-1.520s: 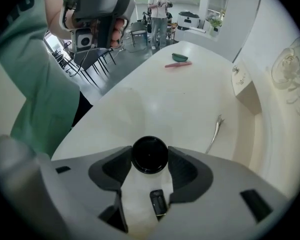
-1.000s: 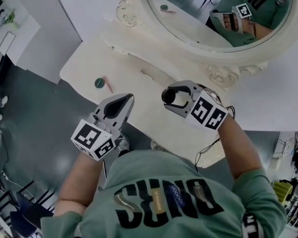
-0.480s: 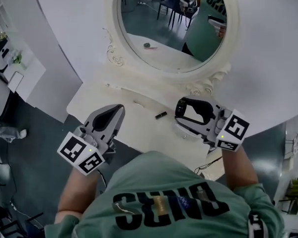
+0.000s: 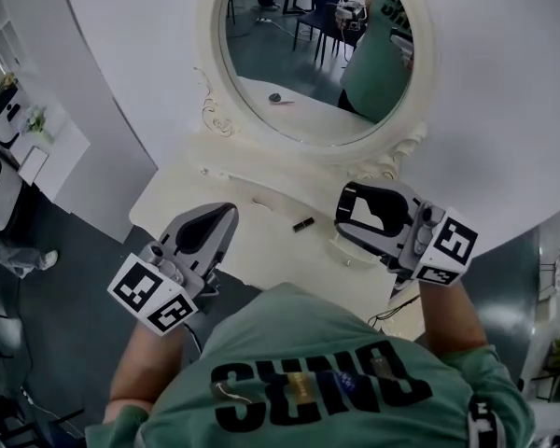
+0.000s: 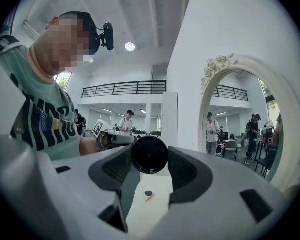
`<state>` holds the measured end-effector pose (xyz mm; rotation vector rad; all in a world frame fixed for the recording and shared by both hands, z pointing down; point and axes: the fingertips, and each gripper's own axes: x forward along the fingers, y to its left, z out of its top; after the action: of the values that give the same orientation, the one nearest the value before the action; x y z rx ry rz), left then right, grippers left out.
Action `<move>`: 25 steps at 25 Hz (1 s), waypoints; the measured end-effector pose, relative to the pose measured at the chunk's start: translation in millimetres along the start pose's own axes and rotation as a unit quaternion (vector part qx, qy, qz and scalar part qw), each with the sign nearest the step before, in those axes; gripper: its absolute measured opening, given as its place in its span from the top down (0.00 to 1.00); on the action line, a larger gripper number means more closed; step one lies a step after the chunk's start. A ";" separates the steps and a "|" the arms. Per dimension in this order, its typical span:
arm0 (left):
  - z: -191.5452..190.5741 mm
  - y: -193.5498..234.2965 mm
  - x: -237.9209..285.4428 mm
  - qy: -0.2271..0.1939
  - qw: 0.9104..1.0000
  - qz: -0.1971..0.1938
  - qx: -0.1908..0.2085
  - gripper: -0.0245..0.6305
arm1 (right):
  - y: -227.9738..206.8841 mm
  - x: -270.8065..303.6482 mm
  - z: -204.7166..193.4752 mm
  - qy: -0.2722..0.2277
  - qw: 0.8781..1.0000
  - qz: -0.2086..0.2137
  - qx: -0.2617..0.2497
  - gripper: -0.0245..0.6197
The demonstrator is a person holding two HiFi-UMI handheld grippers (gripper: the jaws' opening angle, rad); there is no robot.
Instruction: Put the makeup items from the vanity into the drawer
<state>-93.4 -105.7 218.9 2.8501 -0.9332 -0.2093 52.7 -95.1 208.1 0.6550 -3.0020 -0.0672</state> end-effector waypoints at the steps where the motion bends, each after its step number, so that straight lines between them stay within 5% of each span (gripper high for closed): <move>1: -1.0 0.2 -0.7 0.001 1.000 0.001 -0.001 0.95 | -0.8 0.7 -0.8 0.008 1.000 -0.006 -0.005 0.59; 8: -13.4 4.9 -2.2 0.012 1.000 0.009 -0.014 0.95 | -14.9 7.7 -17.3 0.108 0.987 -0.072 -0.091 0.59; 14: -35.2 3.8 14.6 0.030 0.999 0.000 -0.034 0.95 | -23.4 4.4 -21.5 0.129 0.979 -0.093 -0.127 0.59; 20: -75.8 -4.2 44.8 0.061 0.996 -0.025 -0.067 0.95 | -45.9 -19.0 -62.0 0.168 0.977 -0.111 -0.075 0.59; 25: -135.8 -0.8 89.4 0.089 0.992 -0.042 -0.078 0.95 | -90.6 -51.7 -151.4 0.248 0.959 -0.136 -0.027 0.59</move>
<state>1.9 -146.7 344.0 2.7122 -0.7289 -0.0332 148.7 -160.1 350.8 0.9174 -2.4095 0.0034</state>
